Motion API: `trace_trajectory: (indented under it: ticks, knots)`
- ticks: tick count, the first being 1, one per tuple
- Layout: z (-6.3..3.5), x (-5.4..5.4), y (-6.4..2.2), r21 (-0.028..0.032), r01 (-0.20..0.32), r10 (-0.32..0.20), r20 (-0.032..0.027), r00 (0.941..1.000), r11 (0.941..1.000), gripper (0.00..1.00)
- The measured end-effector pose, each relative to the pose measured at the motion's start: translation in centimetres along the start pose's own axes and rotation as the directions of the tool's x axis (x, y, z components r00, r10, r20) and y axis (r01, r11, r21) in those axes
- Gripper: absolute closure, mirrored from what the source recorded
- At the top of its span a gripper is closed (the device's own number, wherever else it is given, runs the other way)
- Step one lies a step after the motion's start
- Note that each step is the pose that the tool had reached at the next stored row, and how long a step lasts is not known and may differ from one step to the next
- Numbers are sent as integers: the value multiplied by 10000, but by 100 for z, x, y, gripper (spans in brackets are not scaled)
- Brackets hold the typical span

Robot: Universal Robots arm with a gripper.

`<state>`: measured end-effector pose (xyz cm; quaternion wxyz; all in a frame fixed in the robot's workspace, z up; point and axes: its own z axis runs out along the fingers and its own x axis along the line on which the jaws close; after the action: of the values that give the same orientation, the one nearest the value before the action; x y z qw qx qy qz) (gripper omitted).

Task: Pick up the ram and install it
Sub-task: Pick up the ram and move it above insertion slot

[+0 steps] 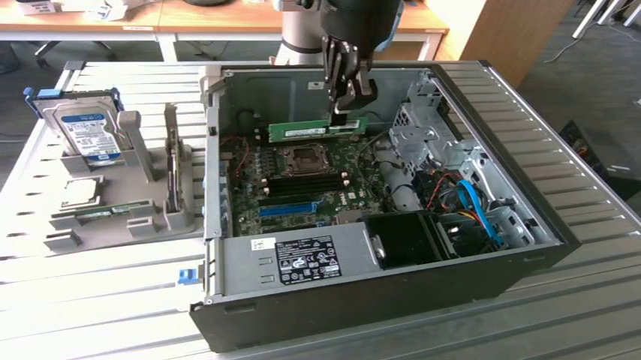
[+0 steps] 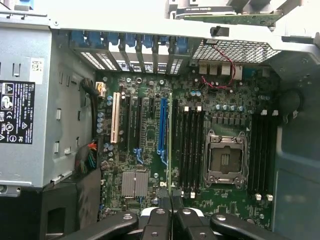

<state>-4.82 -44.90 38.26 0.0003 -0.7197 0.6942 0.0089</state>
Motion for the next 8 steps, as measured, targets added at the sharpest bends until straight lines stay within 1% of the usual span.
trace_trajectory:
  ticks: [4, 8]
  knots:
    - [1, -8, -1, 0, -12, 12, 1, 10000, 10000, 88]
    - [3, -47, -2, 0, -80, 80, 0, 10000, 10000, 88]
